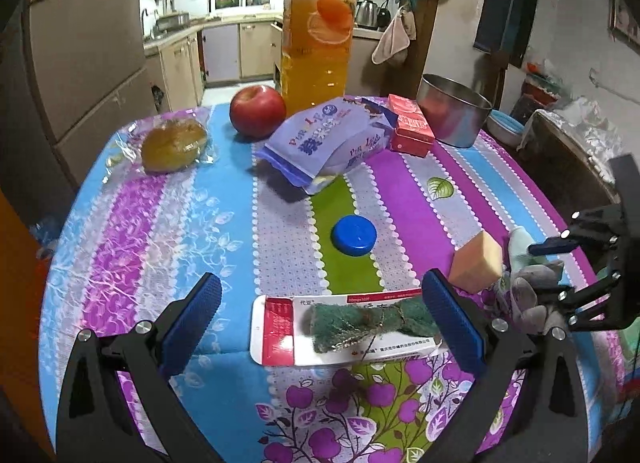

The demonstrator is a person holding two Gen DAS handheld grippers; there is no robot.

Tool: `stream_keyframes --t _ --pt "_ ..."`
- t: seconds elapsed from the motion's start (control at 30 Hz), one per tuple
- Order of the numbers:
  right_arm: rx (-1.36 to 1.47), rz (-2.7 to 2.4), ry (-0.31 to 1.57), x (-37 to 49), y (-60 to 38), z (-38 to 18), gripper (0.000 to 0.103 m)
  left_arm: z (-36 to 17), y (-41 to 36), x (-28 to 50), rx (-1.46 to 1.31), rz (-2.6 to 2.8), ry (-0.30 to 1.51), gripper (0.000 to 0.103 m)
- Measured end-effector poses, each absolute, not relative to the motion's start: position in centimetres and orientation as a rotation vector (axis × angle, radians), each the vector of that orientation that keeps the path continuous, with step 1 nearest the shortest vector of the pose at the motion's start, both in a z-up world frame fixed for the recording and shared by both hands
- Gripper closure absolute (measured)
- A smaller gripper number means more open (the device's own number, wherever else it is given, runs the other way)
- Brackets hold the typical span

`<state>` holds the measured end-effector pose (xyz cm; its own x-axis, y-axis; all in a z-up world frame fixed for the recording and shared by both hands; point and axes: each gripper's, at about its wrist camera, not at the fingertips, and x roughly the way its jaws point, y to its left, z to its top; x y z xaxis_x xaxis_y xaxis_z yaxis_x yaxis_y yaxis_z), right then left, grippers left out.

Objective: Collect trash
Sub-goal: 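Grasp the second beige sponge with the left tool while the right tool grasps the white glove, then carry the beige sponge and white glove over the green bin with both tools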

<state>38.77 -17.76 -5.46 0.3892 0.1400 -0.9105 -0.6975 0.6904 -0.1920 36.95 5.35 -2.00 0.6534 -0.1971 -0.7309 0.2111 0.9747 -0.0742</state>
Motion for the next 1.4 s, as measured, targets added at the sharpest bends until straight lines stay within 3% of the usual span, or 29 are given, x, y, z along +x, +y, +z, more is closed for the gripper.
stream_keyframes --t 0.07,0.17,0.4,0.8,0.93,1.03,1.1,1.13,1.4 --pt "-0.628 0.591 1.034 38.7 -17.4 -5.6 0.078 -2.2 4.9 36.9 0.032 -0.241 0.831 0.006" --pt "-0.621 0.576 0.959 37.8 -17.3 -4.4 0.092 -2.0 3.8 36.8 0.061 -0.255 0.825 0.006" --pt "-0.335 0.485 0.715 33.9 -22.0 2.6 0.094 -2.0 -3.3 36.0 0.268 -0.33 0.774 0.006" --pt "-0.134 0.402 0.586 28.8 -28.6 7.4 0.094 -5.4 -9.4 37.6 0.357 -0.33 0.825 0.007" --pt "-0.103 0.368 0.577 28.2 -29.9 7.4 0.094 -6.2 -9.7 38.1 0.348 -0.313 0.848 0.023" --pt "-0.079 0.341 0.573 27.8 -30.7 7.3 0.094 -6.3 -9.8 38.3 0.319 -0.328 0.861 0.042" --pt "-0.069 0.33 0.569 27.5 -31.0 7.4 0.094 -5.7 -10.0 37.9 0.299 -0.327 0.847 0.063" --pt "-0.066 0.325 0.567 27.3 -31.2 7.5 0.094 -5.4 -10.0 37.7 0.292 -0.321 0.839 0.067" --pt "-0.071 0.273 0.532 24.8 -32.2 9.2 0.094 -0.9 -10.3 33.6 0.193 -0.342 0.737 0.067"
